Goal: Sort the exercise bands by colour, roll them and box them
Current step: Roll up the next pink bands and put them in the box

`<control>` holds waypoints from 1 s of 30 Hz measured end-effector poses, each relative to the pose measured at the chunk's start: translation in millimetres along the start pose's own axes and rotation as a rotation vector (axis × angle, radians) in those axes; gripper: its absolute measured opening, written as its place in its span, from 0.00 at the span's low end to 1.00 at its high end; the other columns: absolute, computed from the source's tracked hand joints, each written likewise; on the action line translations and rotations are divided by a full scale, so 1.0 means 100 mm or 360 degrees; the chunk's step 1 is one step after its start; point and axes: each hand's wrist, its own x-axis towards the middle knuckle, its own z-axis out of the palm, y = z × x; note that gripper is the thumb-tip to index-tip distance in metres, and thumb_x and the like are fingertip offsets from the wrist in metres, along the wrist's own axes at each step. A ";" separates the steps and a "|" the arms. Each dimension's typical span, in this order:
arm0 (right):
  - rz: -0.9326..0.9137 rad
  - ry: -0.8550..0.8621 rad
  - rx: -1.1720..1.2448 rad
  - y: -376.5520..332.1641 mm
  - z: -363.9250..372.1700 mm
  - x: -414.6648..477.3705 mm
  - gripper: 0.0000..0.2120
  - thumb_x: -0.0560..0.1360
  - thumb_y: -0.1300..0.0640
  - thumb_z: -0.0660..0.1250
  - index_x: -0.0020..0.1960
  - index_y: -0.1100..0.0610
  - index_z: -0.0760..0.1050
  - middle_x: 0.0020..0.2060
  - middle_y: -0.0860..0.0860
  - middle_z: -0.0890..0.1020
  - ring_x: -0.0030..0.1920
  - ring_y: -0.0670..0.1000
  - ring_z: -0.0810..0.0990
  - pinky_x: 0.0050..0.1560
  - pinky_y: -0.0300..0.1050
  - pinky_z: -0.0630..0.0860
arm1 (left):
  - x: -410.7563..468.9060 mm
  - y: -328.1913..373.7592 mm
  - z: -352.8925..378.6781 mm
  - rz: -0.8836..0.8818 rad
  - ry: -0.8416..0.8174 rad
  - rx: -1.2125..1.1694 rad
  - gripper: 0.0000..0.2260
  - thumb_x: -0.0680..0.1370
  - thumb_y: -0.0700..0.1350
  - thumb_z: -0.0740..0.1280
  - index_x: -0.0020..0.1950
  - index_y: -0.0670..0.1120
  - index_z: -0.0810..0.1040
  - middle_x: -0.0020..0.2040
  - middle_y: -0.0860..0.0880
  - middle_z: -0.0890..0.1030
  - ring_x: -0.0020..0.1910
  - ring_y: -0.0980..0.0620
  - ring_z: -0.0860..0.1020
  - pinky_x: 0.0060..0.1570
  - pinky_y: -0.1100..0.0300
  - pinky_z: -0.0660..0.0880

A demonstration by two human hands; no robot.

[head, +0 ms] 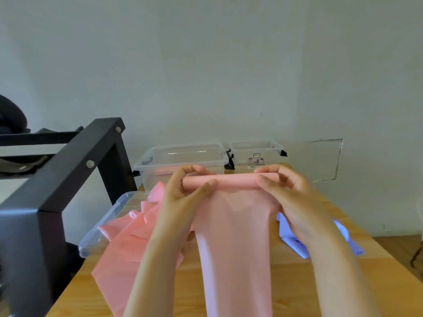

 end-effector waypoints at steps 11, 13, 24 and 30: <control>-0.0293 0.0065 -0.0041 -0.78 0.06 0.16 0.11 0.73 0.68 0.70 0.43 0.52 0.78 0.34 0.44 0.83 0.34 0.43 0.78 0.31 0.33 0.72 | 0.22 0.94 0.13 0.0196 -0.0219 0.0226 0.16 0.74 0.36 0.72 0.58 0.49 0.75 0.51 0.50 0.85 0.48 0.50 0.82 0.48 0.58 0.79; -0.0380 0.0090 -0.0090 -0.92 0.10 0.25 0.12 0.72 0.68 0.71 0.42 0.51 0.78 0.35 0.43 0.83 0.35 0.40 0.78 0.32 0.32 0.72 | 0.31 1.06 0.16 0.0224 -0.0176 0.0191 0.16 0.73 0.36 0.73 0.58 0.49 0.76 0.51 0.49 0.85 0.47 0.50 0.82 0.50 0.55 0.79; -0.0906 0.0272 -0.0165 -1.78 0.27 0.96 0.15 0.71 0.73 0.69 0.41 0.53 0.76 0.41 0.47 0.80 0.41 0.40 0.80 0.44 0.32 0.75 | 1.03 1.86 0.28 0.0021 -0.0404 -0.0132 0.12 0.80 0.42 0.65 0.60 0.37 0.78 0.46 0.44 0.84 0.41 0.51 0.83 0.39 0.61 0.79; -0.1028 0.0347 -0.0071 -2.00 0.32 1.42 0.15 0.70 0.74 0.68 0.39 0.53 0.76 0.41 0.48 0.81 0.40 0.38 0.81 0.42 0.32 0.75 | 1.44 2.14 0.35 0.0290 -0.0374 0.0329 0.08 0.81 0.40 0.64 0.57 0.42 0.80 0.47 0.46 0.83 0.43 0.50 0.81 0.43 0.59 0.79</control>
